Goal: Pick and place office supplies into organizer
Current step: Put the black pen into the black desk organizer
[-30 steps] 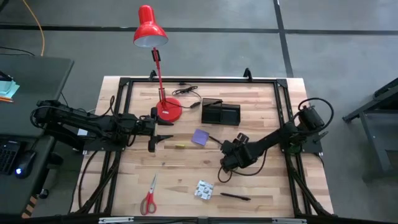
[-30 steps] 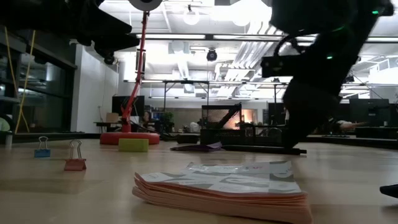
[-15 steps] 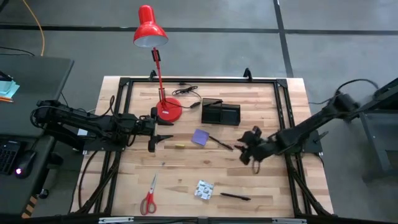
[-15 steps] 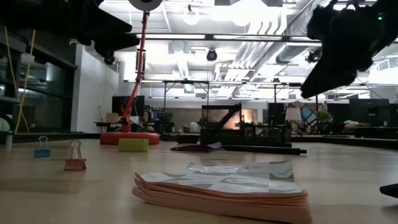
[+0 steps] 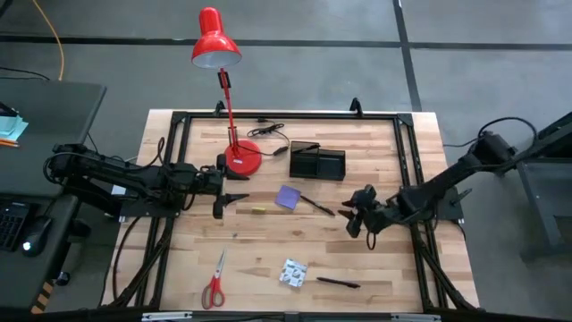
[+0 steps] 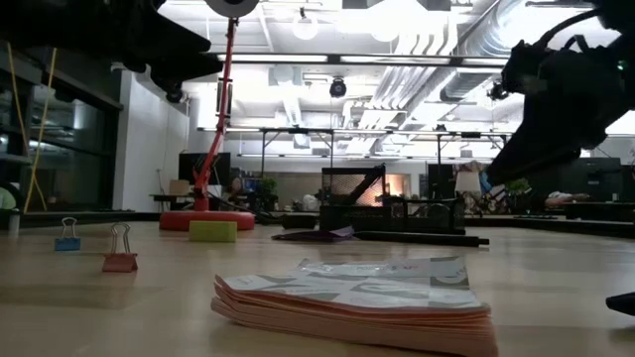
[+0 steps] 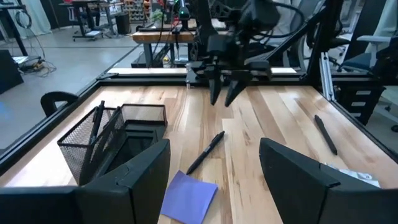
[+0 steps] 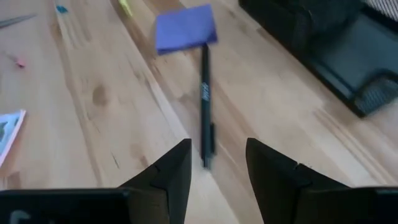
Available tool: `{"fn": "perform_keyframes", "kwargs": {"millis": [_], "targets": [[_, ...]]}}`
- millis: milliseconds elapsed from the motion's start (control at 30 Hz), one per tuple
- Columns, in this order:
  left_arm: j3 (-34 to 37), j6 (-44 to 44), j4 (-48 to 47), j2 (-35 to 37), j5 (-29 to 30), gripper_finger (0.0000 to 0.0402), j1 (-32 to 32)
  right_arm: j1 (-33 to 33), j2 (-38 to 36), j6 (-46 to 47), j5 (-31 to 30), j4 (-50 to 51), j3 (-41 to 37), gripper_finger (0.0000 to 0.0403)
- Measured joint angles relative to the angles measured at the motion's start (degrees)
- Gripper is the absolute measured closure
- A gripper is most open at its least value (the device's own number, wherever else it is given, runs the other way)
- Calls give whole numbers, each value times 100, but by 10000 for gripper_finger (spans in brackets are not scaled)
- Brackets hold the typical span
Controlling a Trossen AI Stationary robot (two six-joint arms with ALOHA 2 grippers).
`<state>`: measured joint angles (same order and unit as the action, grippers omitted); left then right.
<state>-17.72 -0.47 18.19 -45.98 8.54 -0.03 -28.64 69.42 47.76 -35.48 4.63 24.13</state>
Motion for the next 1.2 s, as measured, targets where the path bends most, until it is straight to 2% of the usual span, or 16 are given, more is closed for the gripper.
{"fn": "perform_keyframes", "kwargs": {"millis": [300, 567, 667, 867, 1067, 1200], "targets": [[0, -22, -39, 0, 0, 169, 0, -487, 1309, 203, -914, -1226, 1, 258], [0, -16, -15, -2, -1, 169, 1, -516, 2395, 346, -1147, -2023, 4, 258], [0, -9, -13, -2, -10, 169, 0, -576, 2753, 202, -1413, -2327, 4, 258], [-2, -2, -13, -2, -15, 169, 2, -767, 3225, -12, -1996, -2854, 6, 258], [0, -42, 29, -2, -17, 169, 0, -823, 3635, 592, -2197, -2978, 15, 258], [0, -88, 93, -2, -17, 169, 2, -869, 3887, 606, -2440, -3241, 19, 258]]}}
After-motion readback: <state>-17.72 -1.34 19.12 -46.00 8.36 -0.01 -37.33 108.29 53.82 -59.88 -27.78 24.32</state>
